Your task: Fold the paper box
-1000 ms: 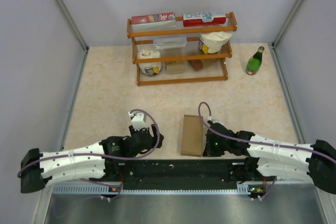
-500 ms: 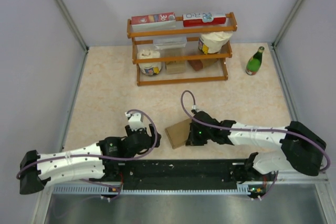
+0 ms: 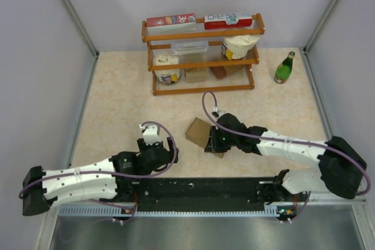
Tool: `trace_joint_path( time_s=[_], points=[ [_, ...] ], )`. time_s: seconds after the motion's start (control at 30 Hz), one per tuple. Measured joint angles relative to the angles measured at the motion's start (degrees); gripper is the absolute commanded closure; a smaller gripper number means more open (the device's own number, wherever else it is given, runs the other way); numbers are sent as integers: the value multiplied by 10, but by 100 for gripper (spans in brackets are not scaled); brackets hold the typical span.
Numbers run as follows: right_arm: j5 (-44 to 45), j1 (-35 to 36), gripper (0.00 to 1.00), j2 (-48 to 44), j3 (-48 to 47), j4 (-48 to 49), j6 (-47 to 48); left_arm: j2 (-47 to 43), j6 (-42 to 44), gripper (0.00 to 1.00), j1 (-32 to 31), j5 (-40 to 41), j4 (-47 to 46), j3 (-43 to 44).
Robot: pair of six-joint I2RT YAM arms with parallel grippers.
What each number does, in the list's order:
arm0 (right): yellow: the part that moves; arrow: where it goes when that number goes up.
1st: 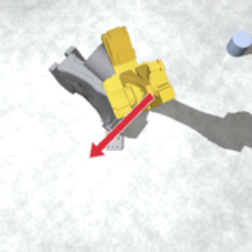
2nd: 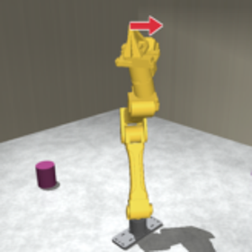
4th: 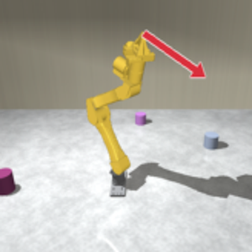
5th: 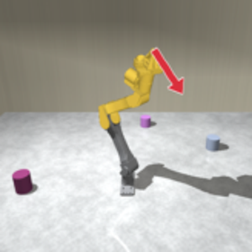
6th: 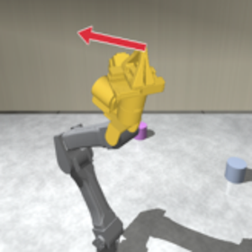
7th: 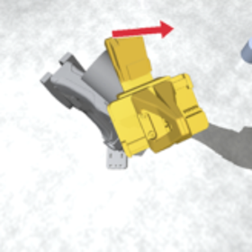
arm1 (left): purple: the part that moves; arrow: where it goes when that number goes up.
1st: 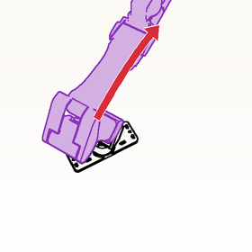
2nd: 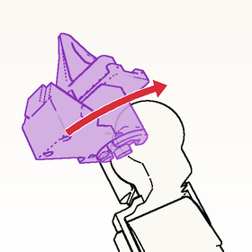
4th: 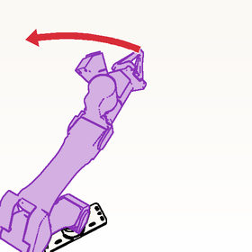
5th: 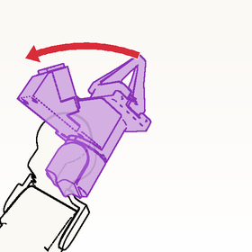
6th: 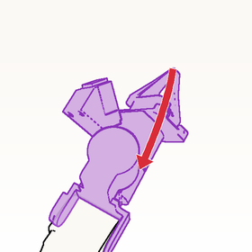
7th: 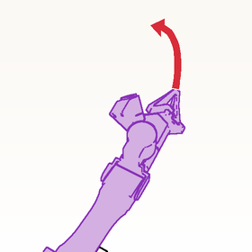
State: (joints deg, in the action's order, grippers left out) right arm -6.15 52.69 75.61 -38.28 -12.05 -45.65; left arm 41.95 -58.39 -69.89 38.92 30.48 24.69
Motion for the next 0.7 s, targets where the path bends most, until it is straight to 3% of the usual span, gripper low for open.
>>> trace_joint_path(
  time_s=[0.33, 0.53, 0.7],
  points=[
    [27, 0, 25, -283, 53, -65, 78, 17, 13, 1, 0, 11, -3, 7],
    [92, 0, 11, -384, 127, -114, 65, 17, 15, 1, 0, 11, -12, 7],
    [152, 0, 10, -449, 175, -134, 35, 17, 15, 1, 0, 10, -19, 7]
  ],
)
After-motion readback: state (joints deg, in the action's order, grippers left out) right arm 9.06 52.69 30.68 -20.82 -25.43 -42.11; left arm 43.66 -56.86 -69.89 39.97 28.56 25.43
